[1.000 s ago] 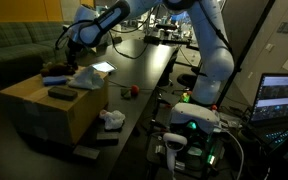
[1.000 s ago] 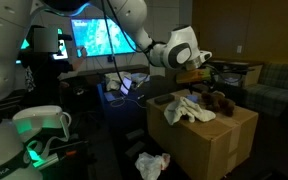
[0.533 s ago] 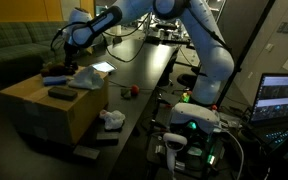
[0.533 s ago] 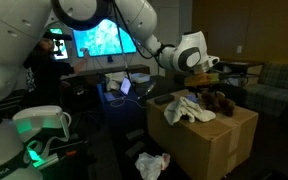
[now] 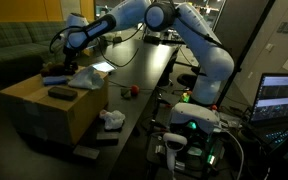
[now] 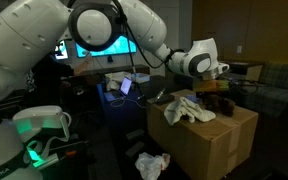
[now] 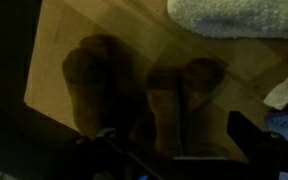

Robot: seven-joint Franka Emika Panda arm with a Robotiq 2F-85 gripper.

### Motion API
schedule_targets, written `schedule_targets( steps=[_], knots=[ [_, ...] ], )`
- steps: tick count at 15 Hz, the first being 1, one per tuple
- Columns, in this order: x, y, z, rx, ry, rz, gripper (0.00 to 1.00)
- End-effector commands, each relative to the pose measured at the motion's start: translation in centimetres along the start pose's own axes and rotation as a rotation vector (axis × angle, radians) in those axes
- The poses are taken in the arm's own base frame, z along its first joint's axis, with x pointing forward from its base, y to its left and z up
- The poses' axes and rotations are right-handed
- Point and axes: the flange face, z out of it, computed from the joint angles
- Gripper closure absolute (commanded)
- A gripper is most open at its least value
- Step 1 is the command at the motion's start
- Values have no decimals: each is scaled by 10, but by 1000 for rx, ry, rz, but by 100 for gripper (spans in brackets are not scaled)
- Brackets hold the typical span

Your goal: Switch all the objects from the box and the table

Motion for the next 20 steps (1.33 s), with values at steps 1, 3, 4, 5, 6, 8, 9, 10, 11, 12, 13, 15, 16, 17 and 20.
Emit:
schedule_targets(
  steps=[1, 3, 4, 5, 6, 8, 9, 10, 11, 12, 13, 15, 16, 17, 20],
  knots=[
    [7, 16, 15, -13, -13, 0, 4],
    [6, 22, 17, -15, -24, 4, 29],
    [6, 23, 20, -17, -28, 6, 29],
    [7, 25, 19, -18, -29, 8, 36],
    [8, 26, 17, -20, -29, 8, 46],
    [11, 26, 16, -26, -34, 4, 62],
    [13, 27, 13, -29, -35, 2, 69],
    [13, 28, 10, -33, -35, -1, 76],
    [14, 28, 9, -35, -35, -1, 84],
    [15, 29, 6, -38, -34, -3, 89],
    [16, 29, 4, -41, -35, -4, 92],
    [17, 31, -2, -52, -33, -5, 89],
    [17, 32, -5, -58, -32, -4, 89],
    [18, 32, -8, -65, -29, -4, 92],
    [18, 36, -19, -87, -23, 4, 90]
  ],
)
